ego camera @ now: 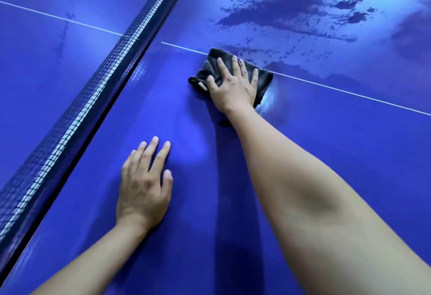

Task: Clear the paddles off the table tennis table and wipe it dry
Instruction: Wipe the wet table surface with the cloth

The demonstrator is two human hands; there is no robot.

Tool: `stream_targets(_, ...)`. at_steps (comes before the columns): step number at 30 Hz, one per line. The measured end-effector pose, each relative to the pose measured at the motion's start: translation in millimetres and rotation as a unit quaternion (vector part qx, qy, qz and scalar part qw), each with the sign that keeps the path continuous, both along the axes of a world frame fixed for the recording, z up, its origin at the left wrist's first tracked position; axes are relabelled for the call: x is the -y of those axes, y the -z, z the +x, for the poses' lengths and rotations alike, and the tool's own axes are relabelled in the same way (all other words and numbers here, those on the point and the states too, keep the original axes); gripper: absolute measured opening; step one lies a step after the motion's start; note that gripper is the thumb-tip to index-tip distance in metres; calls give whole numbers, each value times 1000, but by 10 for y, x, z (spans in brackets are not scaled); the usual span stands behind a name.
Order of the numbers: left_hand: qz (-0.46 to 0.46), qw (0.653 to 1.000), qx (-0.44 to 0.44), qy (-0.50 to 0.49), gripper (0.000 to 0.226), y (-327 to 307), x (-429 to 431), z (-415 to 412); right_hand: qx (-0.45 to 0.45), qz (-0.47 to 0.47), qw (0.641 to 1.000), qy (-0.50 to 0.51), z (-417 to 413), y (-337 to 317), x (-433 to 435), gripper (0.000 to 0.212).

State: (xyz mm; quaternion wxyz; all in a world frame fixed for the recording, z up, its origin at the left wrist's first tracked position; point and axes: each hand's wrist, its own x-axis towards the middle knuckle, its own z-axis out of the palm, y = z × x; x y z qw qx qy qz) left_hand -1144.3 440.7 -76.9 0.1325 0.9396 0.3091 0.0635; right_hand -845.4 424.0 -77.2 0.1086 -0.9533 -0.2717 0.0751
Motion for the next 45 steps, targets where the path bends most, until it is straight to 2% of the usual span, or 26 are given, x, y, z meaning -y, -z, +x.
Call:
stream_targets(5,0,1000,-6,1,59,-13,-2,18,15,-7,993,117,342,-21,1257,67)
stream_targets(8,-1,1000,-3,2,59,-6,34,42,17,-20,977,212,444,-10,2060,67)
stream_targets(12,-6,1000,11,12,58,4,69,45,39,-15,962,270,417,-1,2538,64)
stream_targets(18,-24,998,22,48,58,-116,-52,12,34,-17,975,218,315,-8,2222,58)
stream_targets(28,3,995,20,97,57,-52,-514,-406,51,3,999,-6,-388,22,-519,58)
stream_targets(32,5,996,28,85,56,-41,-516,-375,38,33,995,-91,-626,21,-1179,57)
stream_targets(35,12,998,33,56,52,-29,-454,-284,24,50,992,-112,-623,40,-1225,58)
stream_targets(38,18,996,46,79,53,-51,-269,-154,26,53,994,-90,-536,65,-965,58)
stream_targets(45,16,986,60,156,53,-134,486,390,32,43,998,17,104,35,510,57)
